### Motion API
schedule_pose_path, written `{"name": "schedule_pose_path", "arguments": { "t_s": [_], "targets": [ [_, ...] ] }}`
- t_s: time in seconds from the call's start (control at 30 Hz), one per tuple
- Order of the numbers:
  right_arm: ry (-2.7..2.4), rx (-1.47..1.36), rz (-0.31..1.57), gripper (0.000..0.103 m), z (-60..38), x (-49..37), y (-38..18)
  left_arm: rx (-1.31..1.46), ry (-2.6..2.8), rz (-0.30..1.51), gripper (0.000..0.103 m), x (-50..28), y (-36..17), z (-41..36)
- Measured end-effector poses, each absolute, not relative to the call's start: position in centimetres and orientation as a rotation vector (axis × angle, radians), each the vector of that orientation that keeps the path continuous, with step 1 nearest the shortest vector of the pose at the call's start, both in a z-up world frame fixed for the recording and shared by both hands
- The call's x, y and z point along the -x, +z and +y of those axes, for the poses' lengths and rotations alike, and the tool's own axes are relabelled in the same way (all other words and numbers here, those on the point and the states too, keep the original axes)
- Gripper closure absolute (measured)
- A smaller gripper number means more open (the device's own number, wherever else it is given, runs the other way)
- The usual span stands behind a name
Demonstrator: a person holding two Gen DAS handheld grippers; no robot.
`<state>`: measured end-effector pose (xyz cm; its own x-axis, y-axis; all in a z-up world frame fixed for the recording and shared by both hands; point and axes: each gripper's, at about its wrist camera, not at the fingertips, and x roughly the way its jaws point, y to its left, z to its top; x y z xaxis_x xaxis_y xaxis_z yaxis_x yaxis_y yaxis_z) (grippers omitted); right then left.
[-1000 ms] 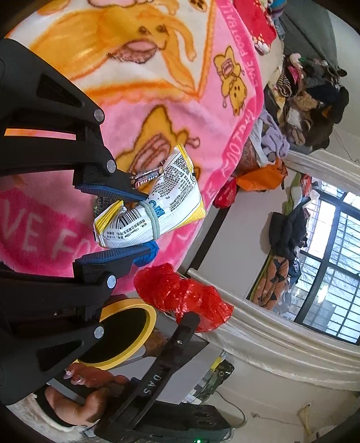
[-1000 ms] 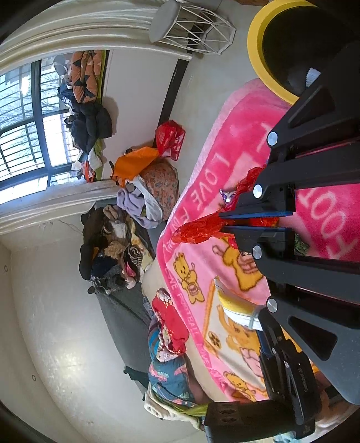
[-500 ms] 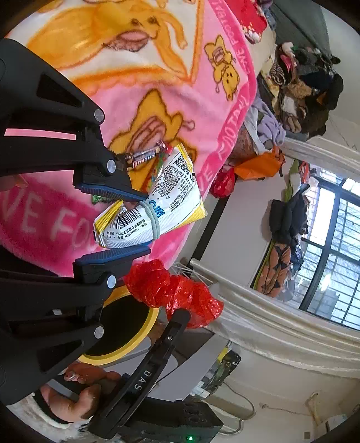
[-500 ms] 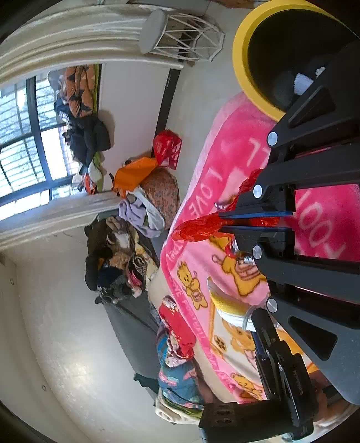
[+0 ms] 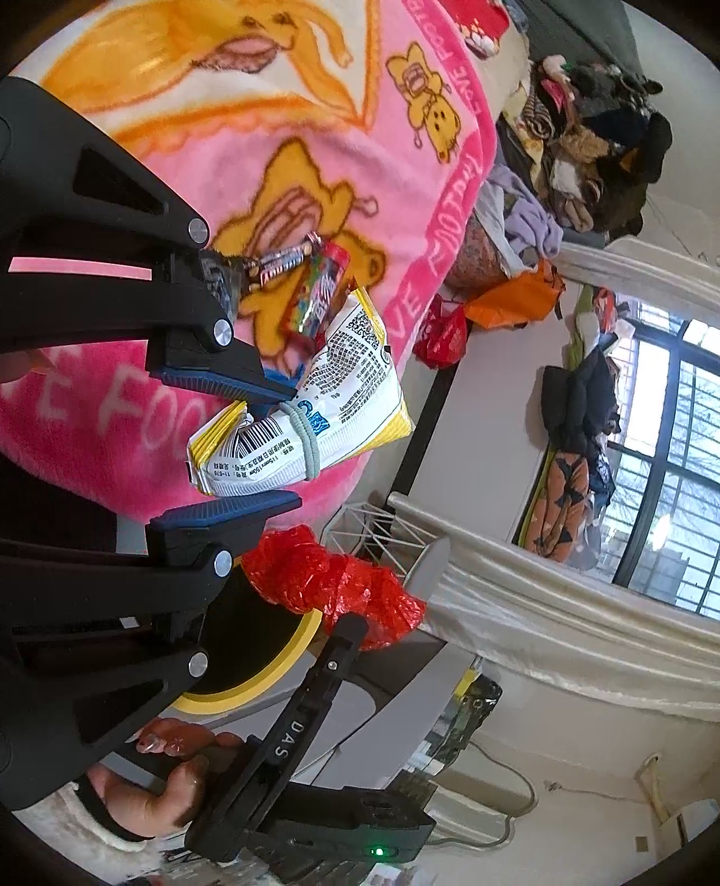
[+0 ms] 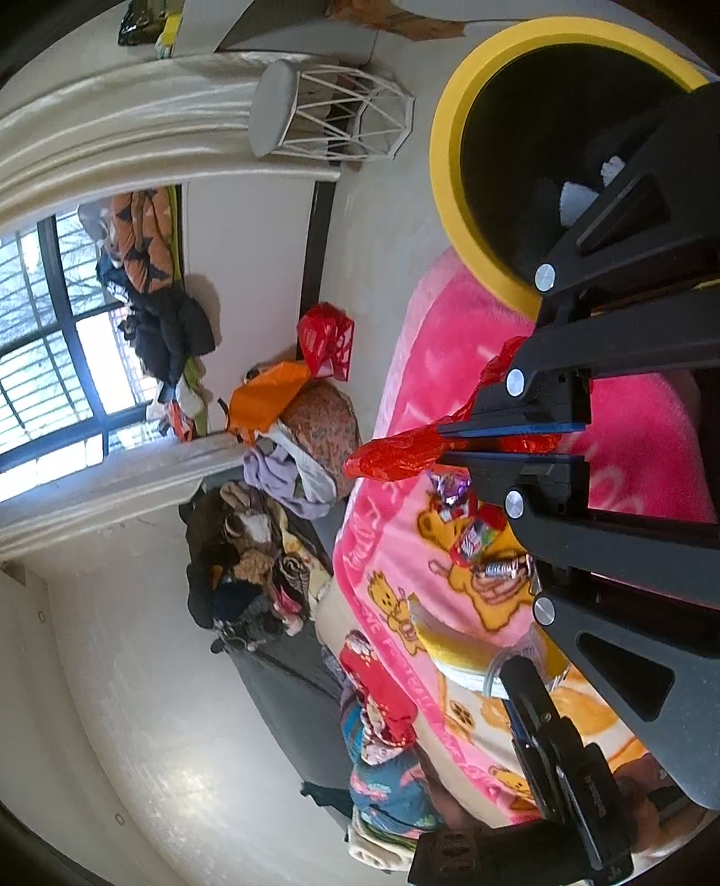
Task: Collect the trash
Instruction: 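Carry the chip bag and red plastic bag over the yellow-rimmed bin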
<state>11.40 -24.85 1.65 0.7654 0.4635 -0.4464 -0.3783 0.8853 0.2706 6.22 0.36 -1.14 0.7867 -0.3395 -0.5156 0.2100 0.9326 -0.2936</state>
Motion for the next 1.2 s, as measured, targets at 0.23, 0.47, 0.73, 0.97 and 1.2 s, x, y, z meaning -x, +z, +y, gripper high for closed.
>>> {"name": "schedule_pose_path", "arguments": {
  "t_s": [0.23,0.47,0.73,0.97,1.2],
  "targets": [
    [0.401,-0.198,0.532,0.098,-27.3,-11.7,1.1,0.203,-0.331,0.598,0.077,-6.4,-1.1,-1.3],
    [0.342,-0.225,0.533,0.098,-29.5,-11.9,0.5,0.18,-0.366,0.607,0.077,-6.4,-1.2,-3.0],
    [0.272,-0.26,0.536,0.098,-32.1,-12.1,-0.3,0.136,-0.412,0.621,0.077,-6.7,-1.6,-5.3],
    [0.22,-0.294,0.539,0.098,-34.3,-12.2,-0.9,0.091,-0.453,0.619,0.077,-7.0,-1.6,-7.5],
    [0.166,-0.311,0.544,0.098,-36.0,-12.5,-1.4,0.055,-0.485,0.617,0.077,-7.2,-1.9,-9.4]
  ]
}}
